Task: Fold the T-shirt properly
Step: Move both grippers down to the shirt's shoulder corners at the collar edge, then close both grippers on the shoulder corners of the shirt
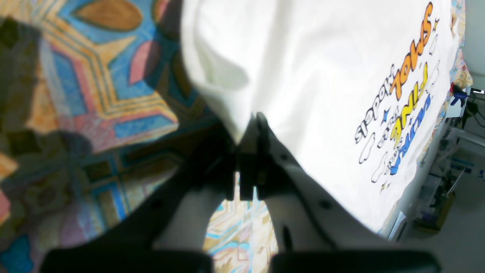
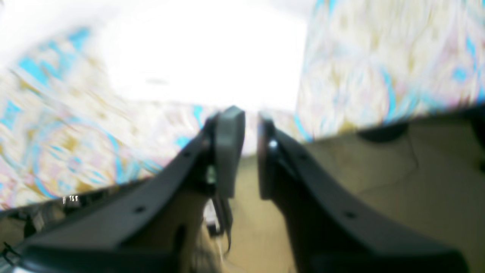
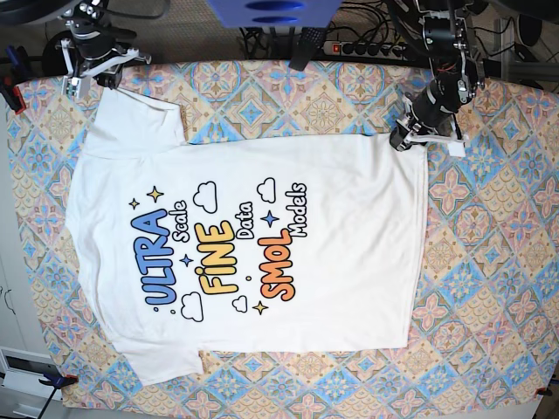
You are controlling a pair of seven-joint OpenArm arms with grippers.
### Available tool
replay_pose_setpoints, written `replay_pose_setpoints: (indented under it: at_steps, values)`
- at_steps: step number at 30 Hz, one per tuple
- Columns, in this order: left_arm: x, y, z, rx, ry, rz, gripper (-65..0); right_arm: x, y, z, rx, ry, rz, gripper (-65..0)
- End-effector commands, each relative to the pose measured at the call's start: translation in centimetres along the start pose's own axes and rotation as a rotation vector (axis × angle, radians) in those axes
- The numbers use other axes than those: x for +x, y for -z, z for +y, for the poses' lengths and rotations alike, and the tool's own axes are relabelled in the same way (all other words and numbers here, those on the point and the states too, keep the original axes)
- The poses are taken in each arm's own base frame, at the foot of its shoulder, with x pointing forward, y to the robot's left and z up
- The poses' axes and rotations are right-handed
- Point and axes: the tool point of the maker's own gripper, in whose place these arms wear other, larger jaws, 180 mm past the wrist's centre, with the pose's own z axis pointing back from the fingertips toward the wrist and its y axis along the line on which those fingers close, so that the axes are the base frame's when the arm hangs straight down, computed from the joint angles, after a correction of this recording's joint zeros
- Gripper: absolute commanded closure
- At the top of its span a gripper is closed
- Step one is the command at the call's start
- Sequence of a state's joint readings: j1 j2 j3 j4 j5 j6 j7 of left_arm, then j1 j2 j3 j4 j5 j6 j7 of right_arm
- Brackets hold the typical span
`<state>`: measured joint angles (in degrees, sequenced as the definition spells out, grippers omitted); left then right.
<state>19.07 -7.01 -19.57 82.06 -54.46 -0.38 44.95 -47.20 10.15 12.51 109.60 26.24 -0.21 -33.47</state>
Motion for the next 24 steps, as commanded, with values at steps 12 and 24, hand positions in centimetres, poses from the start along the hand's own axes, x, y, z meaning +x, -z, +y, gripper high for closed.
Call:
replay_pose_setpoints:
  at_steps: [12,24]
  values:
    - [-0.1,-0.5,1.0,0.03,0.009,0.01,-0.1,0.6,0.7,-1.1,-0.036,0.11,-0.016,-29.9]
    - [-0.2,-0.5,1.1,0.031,0.008,0.012,-0.1,-1.7,2.9,-3.7,0.023,0.585,0.011,-37.8]
